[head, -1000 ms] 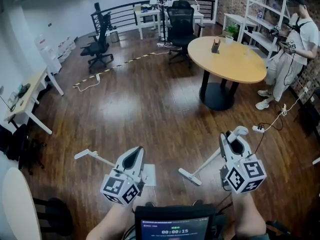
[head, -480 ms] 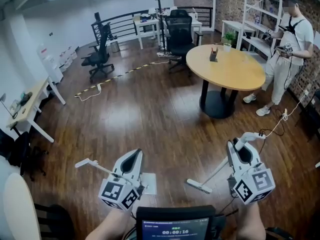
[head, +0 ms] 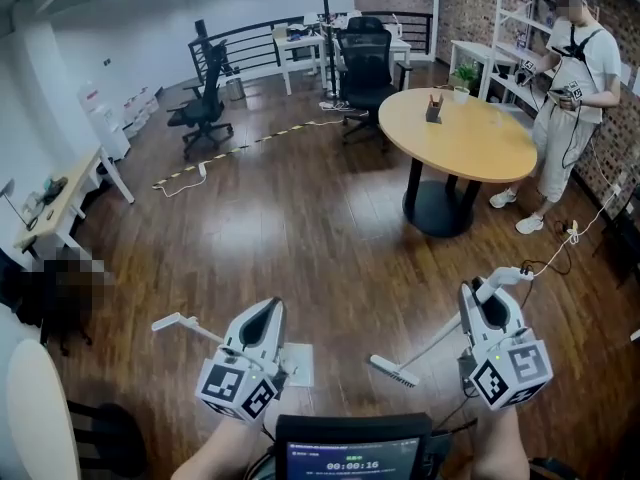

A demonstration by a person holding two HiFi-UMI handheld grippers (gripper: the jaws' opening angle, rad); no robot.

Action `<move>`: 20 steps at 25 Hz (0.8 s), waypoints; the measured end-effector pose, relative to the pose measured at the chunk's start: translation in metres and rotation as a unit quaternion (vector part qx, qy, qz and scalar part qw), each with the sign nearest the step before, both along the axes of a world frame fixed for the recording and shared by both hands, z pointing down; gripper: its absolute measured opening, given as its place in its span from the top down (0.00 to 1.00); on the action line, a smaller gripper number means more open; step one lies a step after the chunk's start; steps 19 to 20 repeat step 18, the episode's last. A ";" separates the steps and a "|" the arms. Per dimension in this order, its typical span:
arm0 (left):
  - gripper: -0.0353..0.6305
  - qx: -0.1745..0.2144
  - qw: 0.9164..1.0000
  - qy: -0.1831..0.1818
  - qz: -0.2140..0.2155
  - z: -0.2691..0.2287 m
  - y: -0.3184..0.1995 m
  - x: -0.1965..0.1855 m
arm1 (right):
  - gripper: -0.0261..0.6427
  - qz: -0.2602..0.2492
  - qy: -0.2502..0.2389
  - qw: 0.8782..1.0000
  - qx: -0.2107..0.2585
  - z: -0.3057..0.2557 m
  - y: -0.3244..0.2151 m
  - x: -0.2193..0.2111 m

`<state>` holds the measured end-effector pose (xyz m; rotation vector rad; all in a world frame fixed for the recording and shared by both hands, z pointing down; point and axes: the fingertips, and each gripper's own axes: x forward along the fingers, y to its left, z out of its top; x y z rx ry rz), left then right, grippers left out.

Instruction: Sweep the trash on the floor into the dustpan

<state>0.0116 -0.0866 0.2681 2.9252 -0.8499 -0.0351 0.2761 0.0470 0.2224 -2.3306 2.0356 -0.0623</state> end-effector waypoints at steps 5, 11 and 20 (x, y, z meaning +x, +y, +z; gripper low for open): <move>0.95 -0.003 1.000 0.007 -0.007 0.002 0.001 -0.012 | 0.82 -0.006 -0.004 1.000 0.003 -0.002 0.002 -0.012; 0.95 -0.006 1.000 0.007 -0.006 0.005 0.004 -0.015 | 0.82 -0.018 -0.008 1.000 0.003 -0.003 0.002 -0.020; 0.95 -0.011 1.000 0.006 -0.006 0.008 0.010 -0.020 | 0.82 -0.022 -0.006 1.000 0.002 0.001 0.009 -0.026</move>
